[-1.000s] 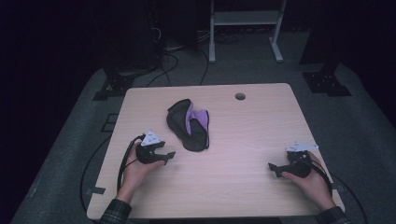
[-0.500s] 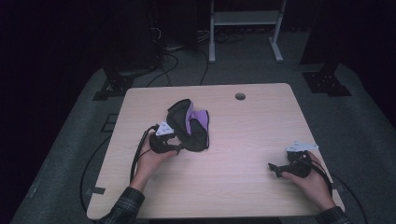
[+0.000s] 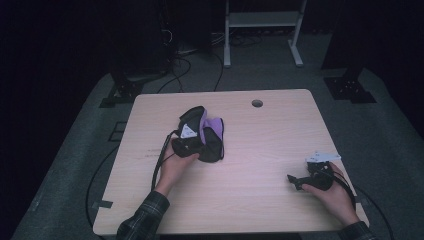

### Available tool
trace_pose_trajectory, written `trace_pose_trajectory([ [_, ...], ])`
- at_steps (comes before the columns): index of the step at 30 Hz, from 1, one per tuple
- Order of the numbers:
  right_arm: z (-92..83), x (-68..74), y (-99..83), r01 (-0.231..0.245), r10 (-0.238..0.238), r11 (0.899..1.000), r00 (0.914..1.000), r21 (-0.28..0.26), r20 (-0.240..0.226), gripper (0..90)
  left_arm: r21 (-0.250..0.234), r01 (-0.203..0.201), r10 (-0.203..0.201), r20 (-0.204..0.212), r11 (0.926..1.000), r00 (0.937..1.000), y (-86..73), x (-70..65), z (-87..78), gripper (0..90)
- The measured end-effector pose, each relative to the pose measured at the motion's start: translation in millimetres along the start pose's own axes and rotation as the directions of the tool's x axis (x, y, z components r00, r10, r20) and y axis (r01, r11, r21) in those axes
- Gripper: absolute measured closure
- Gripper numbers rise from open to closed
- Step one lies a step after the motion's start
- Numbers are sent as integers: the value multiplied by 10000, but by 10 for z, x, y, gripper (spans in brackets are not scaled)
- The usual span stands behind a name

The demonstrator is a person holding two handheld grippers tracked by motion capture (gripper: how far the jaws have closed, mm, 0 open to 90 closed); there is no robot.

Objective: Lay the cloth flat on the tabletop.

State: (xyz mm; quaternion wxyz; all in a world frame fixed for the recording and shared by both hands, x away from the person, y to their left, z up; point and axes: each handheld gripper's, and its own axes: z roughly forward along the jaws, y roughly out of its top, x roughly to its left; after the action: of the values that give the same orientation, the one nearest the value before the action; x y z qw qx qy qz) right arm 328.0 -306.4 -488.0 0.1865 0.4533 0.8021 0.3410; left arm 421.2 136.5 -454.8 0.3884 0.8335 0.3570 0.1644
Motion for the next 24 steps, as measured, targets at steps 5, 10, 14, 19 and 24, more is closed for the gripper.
trace_pose_trajectory([
  [5,1,-1,0,8,-8,10000,10000,-7,-2,15,185,337,-345,405,9993,9986,27,13,43,833],
  [10,0,0,0,-9,9,10000,10000,2,-1,15,266,352,-371,763,9990,9964,70,-29,11,885],
  [14,0,0,0,-8,8,10000,10000,0,6,15,17,63,-65,1322,10000,9912,163,-152,-100,887],
  [19,-1,0,0,-1,1,10000,10000,10,5,15,-463,-90,178,1947,9989,9807,272,-350,-216,888],
  [24,0,-1,1,-2,2,10000,10000,0,3,15,-830,-141,345,2500,9964,9676,357,-478,-294,888],
])
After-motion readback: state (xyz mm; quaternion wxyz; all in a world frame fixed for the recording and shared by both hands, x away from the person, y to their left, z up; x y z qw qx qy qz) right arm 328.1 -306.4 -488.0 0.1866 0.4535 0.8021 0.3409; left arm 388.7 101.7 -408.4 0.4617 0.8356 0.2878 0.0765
